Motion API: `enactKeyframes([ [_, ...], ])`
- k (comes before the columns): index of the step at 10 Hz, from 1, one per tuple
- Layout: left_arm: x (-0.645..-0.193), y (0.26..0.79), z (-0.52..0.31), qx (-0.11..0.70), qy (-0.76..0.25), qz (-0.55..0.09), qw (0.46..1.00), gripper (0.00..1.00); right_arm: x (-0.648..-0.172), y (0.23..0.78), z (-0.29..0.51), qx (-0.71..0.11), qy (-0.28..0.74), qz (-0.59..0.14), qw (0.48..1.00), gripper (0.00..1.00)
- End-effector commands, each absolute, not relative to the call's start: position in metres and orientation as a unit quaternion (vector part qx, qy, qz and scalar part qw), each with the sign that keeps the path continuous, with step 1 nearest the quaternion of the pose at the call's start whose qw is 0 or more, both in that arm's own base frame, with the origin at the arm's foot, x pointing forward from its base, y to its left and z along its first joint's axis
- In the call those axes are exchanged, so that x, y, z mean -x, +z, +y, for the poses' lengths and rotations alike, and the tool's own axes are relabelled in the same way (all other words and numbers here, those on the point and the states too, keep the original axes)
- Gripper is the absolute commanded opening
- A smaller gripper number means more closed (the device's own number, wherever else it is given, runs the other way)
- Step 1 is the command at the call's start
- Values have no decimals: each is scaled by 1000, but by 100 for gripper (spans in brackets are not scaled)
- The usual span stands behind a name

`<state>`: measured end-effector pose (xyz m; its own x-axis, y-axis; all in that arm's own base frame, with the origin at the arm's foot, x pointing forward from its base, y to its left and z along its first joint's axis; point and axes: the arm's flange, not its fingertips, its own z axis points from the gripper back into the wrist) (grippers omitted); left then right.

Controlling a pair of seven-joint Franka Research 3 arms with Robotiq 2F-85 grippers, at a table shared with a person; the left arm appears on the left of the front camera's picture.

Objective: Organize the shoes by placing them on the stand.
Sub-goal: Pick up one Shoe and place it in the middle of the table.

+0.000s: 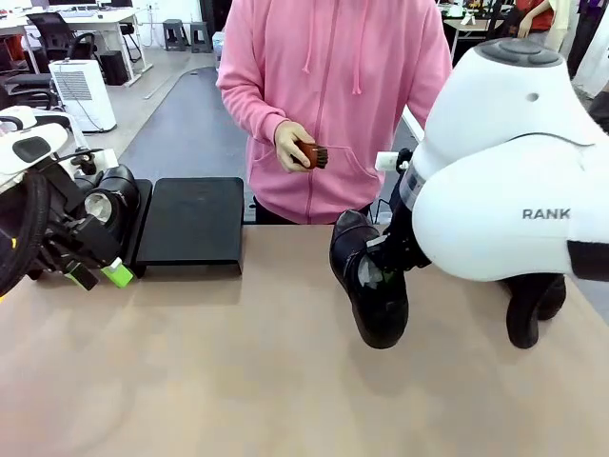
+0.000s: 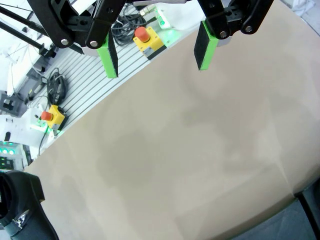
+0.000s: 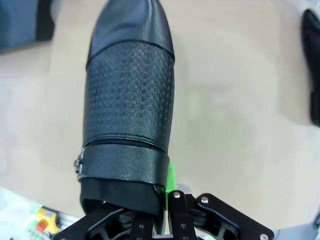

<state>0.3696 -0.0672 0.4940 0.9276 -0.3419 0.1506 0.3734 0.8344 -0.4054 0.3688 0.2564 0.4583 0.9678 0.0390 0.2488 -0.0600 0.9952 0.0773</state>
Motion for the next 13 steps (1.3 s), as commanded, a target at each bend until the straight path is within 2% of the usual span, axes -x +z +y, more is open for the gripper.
enactKeyframes([
  [1,-368,495,-66,234,-193,-38,952,80,-359,444,297,-67,-21,-145,987,0],
  [6,-368,495,-66,234,-193,-38,952,80,-367,387,343,-86,-60,-114,988,0],
  [11,-368,495,-66,234,-193,-38,952,80,-377,352,351,-89,-1,-84,992,0],
  [12,-368,495,-66,234,-193,-38,952,80,-377,346,352,-90,-6,-78,993,3],
  [13,-368,495,-66,234,-193,-38,952,80,-377,340,351,-95,-15,-67,993,11],
])
